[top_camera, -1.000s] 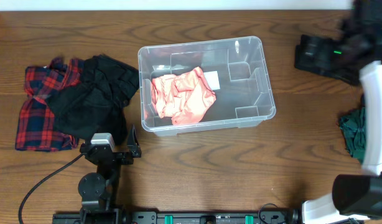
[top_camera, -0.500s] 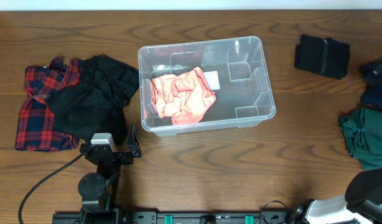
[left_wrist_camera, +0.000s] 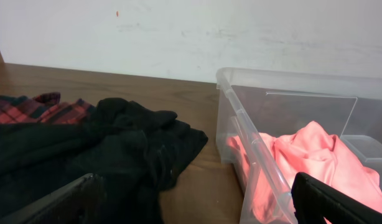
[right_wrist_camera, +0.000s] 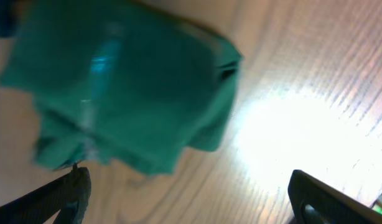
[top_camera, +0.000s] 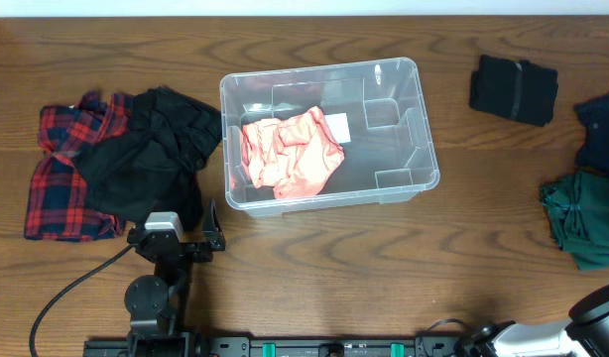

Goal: Pack container
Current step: 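Move the right gripper right to the green garment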

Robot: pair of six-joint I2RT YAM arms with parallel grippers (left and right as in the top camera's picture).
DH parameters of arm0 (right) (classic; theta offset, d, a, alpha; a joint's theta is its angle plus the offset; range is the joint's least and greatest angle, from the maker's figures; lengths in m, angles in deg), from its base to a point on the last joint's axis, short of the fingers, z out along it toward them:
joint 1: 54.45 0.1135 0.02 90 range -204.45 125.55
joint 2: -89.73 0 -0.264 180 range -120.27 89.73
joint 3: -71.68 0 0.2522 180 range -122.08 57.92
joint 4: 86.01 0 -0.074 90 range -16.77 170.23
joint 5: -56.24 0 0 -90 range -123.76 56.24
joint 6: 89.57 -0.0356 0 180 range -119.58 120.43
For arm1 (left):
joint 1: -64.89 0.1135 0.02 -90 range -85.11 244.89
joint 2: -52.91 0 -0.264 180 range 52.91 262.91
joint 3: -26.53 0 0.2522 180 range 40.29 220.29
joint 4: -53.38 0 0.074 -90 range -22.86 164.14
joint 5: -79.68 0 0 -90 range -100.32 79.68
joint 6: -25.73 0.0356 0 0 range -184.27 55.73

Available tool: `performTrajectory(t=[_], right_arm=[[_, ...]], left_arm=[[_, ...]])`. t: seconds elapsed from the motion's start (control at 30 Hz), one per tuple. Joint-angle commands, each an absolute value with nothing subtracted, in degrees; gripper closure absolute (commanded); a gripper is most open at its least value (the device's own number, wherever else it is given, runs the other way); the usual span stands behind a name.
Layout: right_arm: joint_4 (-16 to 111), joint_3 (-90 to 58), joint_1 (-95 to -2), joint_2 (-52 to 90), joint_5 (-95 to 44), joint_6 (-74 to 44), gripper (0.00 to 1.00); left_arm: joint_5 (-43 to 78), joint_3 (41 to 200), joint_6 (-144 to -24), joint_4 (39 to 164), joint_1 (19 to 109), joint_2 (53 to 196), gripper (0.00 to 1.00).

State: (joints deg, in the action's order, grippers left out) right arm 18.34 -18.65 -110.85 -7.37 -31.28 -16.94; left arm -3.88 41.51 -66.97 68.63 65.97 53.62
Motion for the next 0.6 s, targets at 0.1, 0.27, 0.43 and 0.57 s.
performTrajectory(t=[0.1,0.27,0.43,0.57], right_arm=[[25.66,-11.27,-112.69,-7.02,-30.25,-11.21,0.04],[33.07,-6.98,-111.99,-7.02,-28.70,-9.20,0.04],[37.44,-4.51,-111.50,-7.02,-28.22,-8.72,0.09],[40.08,-3.05,-111.46,-7.02,-28.35,-8.92,0.12]], left_arm=[[-3.25,40.52,-66.03,70.58,66.28,53.51,0.02],[-3.25,40.52,-66.03,70.56,66.28,53.51,0.02],[-3.25,40.52,-66.03,70.56,66.28,53.51,0.02],[-3.25,40.52,-66.03,70.56,66.28,53.51,0.02]])
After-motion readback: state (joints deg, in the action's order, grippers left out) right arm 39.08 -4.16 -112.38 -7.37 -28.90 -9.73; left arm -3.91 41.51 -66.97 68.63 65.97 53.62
